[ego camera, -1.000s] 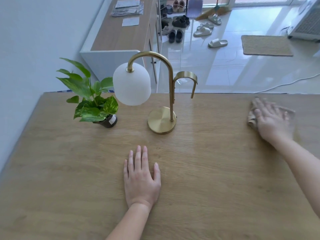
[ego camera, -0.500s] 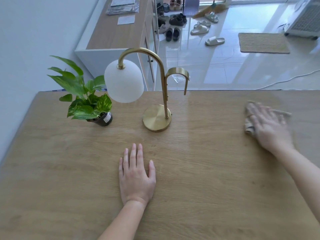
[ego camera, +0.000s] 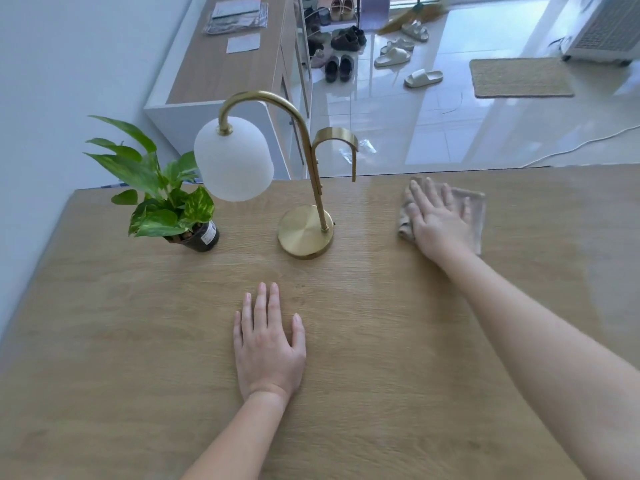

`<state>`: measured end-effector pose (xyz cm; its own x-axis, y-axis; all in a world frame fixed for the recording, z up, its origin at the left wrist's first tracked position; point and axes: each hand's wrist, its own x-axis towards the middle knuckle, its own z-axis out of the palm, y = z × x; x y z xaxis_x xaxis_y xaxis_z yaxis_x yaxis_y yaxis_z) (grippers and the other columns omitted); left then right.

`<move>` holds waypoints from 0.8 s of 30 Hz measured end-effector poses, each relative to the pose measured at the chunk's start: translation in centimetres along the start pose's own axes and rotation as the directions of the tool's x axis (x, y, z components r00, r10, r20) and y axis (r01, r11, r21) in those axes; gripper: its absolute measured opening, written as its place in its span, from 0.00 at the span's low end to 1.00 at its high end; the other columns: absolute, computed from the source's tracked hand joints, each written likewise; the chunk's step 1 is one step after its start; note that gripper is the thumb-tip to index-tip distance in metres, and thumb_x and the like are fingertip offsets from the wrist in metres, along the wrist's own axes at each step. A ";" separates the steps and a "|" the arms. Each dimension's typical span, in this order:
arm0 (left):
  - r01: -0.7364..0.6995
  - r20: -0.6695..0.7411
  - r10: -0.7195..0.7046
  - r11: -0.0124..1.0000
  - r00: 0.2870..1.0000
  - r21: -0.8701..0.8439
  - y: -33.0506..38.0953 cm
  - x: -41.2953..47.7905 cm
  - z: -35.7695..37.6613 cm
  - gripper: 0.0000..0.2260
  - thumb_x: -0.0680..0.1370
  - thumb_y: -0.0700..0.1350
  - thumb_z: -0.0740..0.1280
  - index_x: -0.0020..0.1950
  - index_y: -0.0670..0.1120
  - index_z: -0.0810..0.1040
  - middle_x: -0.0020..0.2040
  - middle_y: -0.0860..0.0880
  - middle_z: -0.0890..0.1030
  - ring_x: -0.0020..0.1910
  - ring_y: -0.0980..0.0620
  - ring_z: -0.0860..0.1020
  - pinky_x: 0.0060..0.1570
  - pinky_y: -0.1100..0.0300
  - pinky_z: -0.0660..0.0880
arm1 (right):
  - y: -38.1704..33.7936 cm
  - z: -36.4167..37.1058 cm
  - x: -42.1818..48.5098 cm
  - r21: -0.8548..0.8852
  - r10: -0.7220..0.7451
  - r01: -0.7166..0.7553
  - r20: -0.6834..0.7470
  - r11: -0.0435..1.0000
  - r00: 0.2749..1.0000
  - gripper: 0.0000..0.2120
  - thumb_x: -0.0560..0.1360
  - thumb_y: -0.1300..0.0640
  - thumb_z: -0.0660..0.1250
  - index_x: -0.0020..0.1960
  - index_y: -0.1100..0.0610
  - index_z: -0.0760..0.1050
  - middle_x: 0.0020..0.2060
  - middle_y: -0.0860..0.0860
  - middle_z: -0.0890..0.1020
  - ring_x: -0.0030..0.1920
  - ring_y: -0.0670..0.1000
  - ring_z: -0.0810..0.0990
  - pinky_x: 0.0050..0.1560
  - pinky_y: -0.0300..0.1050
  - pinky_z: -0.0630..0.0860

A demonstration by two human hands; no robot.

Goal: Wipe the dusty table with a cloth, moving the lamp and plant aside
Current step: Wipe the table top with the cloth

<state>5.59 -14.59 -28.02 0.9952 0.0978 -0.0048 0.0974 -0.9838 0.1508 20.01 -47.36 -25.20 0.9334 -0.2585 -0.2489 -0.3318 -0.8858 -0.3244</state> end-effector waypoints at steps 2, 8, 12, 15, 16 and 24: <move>0.004 0.002 -0.004 1.000 1.000 -0.008 0.1 0.0 -0.1 0.32 0.84 0.62 0.51 0.87 0.52 0.59 0.86 0.51 0.61 0.86 0.48 0.55 0.84 0.46 0.54 | -1.7 1.9 -4.7 0.016 -0.123 0.123 0.022 0.992 0.992 0.25 0.88 0.40 0.43 0.85 0.34 0.46 0.84 0.36 0.45 0.85 0.46 0.41 0.83 0.58 0.34; 0.007 -0.010 -0.008 0.999 1.000 -0.041 0.3 0.0 -0.2 0.32 0.84 0.61 0.51 0.86 0.51 0.61 0.86 0.50 0.62 0.86 0.47 0.56 0.84 0.45 0.54 | 0.7 4.1 -16.4 -0.069 -0.421 0.433 0.137 0.899 0.897 0.24 0.88 0.40 0.39 0.84 0.31 0.43 0.82 0.31 0.41 0.83 0.40 0.37 0.84 0.54 0.36; 0.000 -0.009 0.000 0.999 1.000 -0.049 0.1 0.0 -0.2 0.31 0.84 0.61 0.52 0.87 0.51 0.60 0.86 0.51 0.62 0.86 0.47 0.56 0.84 0.45 0.54 | 0.2 2.7 -10.3 -0.072 -0.293 0.296 0.046 0.953 0.955 0.24 0.88 0.41 0.39 0.83 0.30 0.46 0.84 0.34 0.47 0.85 0.43 0.42 0.84 0.56 0.39; -0.004 -0.002 0.004 0.999 1.000 -0.048 0.2 0.0 -0.3 0.32 0.84 0.62 0.51 0.87 0.52 0.59 0.87 0.52 0.60 0.86 0.48 0.54 0.85 0.46 0.52 | -3.4 3.3 -6.0 -0.027 -0.126 0.126 0.001 0.992 0.992 0.25 0.88 0.40 0.40 0.85 0.33 0.47 0.85 0.35 0.46 0.85 0.46 0.42 0.83 0.58 0.36; -0.006 0.002 0.006 0.999 1.000 -0.050 0.1 0.0 -0.3 0.32 0.85 0.62 0.51 0.87 0.52 0.58 0.87 0.52 0.60 0.86 0.48 0.54 0.85 0.46 0.52 | -4.4 3.8 -6.1 -0.020 -0.108 0.108 0.004 0.994 0.994 0.25 0.88 0.40 0.40 0.85 0.34 0.47 0.85 0.35 0.46 0.85 0.46 0.41 0.83 0.58 0.35; -0.042 0.052 0.055 0.974 0.997 -0.222 -1.2 0.0 -1.5 0.30 0.85 0.59 0.54 0.87 0.50 0.60 0.87 0.52 0.58 0.87 0.49 0.53 0.85 0.52 0.48 | -3.7 6.0 -16.8 -0.106 -0.292 0.302 0.101 0.947 0.951 0.24 0.88 0.42 0.39 0.84 0.32 0.43 0.83 0.33 0.41 0.83 0.40 0.34 0.83 0.53 0.34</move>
<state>5.46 -13.15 -26.75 0.9982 0.0356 -0.0476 0.0506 -0.9289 0.3669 4.75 -37.45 -25.30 0.9708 0.0522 -0.2343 -0.0176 -0.9580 -0.2862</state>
